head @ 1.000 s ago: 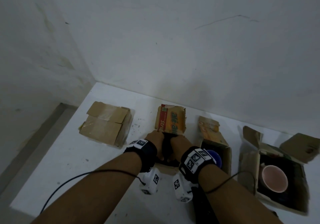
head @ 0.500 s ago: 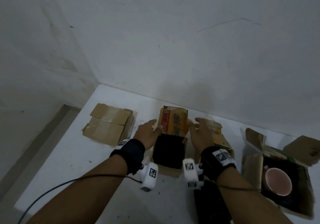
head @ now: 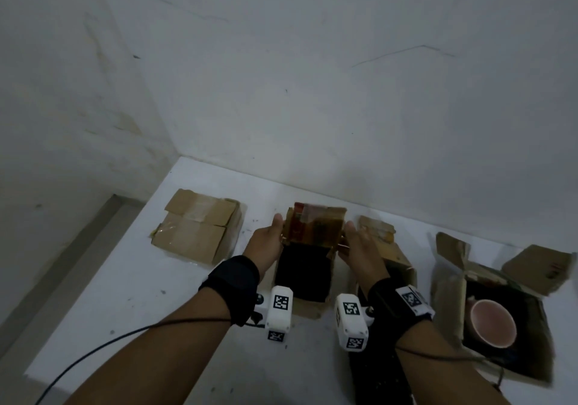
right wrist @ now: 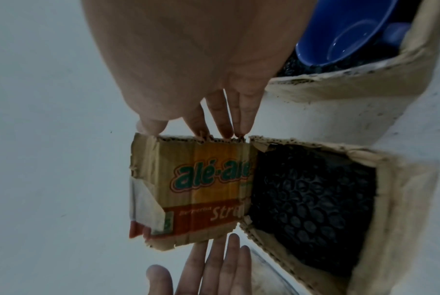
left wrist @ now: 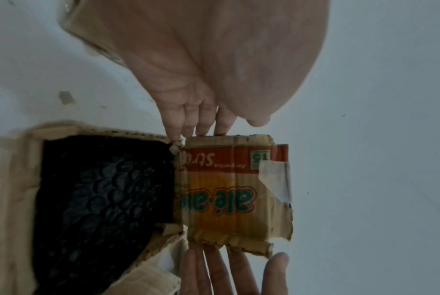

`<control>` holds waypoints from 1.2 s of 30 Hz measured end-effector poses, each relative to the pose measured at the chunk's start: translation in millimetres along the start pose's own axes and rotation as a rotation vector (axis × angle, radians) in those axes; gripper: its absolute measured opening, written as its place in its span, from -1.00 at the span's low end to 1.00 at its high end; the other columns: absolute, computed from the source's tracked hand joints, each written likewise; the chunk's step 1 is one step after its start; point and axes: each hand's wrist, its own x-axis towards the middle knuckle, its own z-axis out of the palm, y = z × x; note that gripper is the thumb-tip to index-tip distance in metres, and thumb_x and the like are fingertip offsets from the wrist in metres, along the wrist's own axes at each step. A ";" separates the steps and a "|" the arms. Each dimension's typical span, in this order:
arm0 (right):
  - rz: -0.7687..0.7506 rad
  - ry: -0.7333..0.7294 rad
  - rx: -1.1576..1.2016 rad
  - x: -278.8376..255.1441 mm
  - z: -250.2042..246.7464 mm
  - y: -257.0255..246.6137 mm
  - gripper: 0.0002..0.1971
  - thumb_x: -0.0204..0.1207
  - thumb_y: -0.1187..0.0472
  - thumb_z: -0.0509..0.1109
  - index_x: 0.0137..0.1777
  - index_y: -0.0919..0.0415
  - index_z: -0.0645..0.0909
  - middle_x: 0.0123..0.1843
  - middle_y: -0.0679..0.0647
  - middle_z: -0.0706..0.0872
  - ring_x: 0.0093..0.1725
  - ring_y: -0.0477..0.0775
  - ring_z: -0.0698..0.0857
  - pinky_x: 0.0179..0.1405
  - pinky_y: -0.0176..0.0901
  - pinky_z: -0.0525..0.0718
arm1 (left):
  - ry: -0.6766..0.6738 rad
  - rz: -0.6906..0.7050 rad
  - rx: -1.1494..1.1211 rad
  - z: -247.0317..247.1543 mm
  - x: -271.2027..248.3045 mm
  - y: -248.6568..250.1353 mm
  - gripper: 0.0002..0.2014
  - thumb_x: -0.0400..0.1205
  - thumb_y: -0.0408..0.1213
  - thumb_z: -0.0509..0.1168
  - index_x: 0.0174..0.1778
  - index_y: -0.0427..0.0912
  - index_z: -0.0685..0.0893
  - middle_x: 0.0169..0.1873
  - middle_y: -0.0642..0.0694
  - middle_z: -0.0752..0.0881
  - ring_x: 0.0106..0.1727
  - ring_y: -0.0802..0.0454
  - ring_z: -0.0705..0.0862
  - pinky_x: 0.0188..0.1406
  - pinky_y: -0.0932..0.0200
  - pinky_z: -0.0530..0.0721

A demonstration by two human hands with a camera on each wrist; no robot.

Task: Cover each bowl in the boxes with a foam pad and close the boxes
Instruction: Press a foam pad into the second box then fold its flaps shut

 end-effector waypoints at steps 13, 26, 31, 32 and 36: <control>-0.075 -0.041 -0.156 -35.6 -15.8 50.3 -0.57 0.57 -0.18 0.27 0.11 0.14 0.75 0.10 0.13 0.80 0.11 0.04 0.73 0.23 0.07 0.67 | -0.056 -0.083 -0.443 7.8 -62.2 -21.5 -0.65 0.73 -0.31 0.24 0.40 -0.38 0.54 0.28 -0.33 0.65 0.21 -0.19 0.71 0.25 0.02 0.69; -0.282 -0.080 -0.594 -44.6 -4.7 80.4 -0.74 0.60 0.13 0.37 0.25 0.14 0.68 0.27 0.02 0.64 0.27 0.03 0.61 0.26 -0.25 0.50 | 0.006 0.085 0.124 4.7 -74.8 -62.2 -0.37 0.45 -0.32 0.52 0.45 -0.01 0.51 -0.03 -0.21 0.78 -0.13 -0.07 0.76 -0.14 0.16 0.77; -0.370 -0.213 -0.763 -39.3 1.8 99.5 -0.64 0.65 0.18 0.28 0.41 0.22 0.55 0.56 0.02 0.40 0.53 0.13 0.41 0.57 0.05 0.35 | 0.061 0.161 0.270 4.8 -75.8 -76.9 -0.44 0.47 -0.26 0.53 0.39 0.07 0.56 -0.17 -0.16 0.82 -0.25 -0.04 0.80 -0.14 0.04 0.82; -0.400 -0.244 -0.838 -39.6 1.6 100.8 -0.62 0.66 0.17 0.27 0.45 0.22 0.51 0.58 0.04 0.38 0.56 0.13 0.37 0.61 -0.03 0.27 | 0.061 0.168 0.273 5.1 -76.2 -79.5 -0.45 0.47 -0.26 0.52 0.39 0.07 0.57 -0.19 -0.15 0.82 -0.25 -0.06 0.81 -0.11 -0.01 0.83; -0.431 -0.331 -1.008 -41.6 -0.9 102.3 -0.59 0.69 0.21 0.21 0.53 0.19 0.40 0.65 0.09 0.26 0.65 0.12 0.21 0.63 -0.08 0.19 | 0.084 0.227 0.412 4.5 -75.4 -92.0 -0.45 0.49 -0.20 0.48 0.42 0.11 0.55 -0.27 -0.08 0.83 -0.21 -0.01 0.79 0.00 -0.01 0.79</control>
